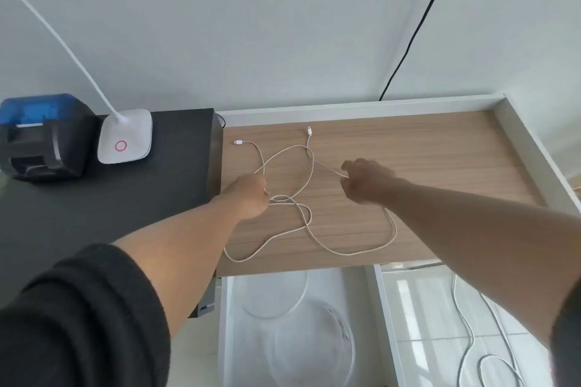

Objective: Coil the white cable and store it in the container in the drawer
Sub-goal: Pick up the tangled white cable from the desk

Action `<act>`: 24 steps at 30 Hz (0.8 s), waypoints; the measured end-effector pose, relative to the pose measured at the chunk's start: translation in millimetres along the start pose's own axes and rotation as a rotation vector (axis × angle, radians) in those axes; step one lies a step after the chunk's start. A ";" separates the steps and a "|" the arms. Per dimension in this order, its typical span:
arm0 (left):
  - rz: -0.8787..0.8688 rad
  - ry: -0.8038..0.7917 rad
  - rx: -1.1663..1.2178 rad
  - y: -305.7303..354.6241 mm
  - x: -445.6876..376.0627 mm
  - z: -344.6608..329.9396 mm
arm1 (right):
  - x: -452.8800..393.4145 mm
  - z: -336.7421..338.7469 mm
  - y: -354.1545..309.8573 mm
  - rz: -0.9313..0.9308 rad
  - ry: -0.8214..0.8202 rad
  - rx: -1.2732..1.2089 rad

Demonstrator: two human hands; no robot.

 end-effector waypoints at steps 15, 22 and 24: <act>0.374 0.272 0.154 11.5 -48.6 -11.8 | -56.1 -34.1 10.2 0.004 0.117 0.050; 0.248 0.286 0.287 -0.1 -45.7 -14.5 | -56.4 -39.7 11.6 0.001 0.101 0.062; 0.220 0.329 0.368 -2.5 -39.9 -9.7 | -51.3 -36.8 11.4 0.004 0.106 0.039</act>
Point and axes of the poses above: each hand's wrist, its own x-axis away from the middle knuckle, its own z-axis out of the back of the hand, y = z × x, the point moved 2 cm from there along -x, towards the middle knuckle, and after that the axes turned 11 degrees about -y, right-handed, at the moved point
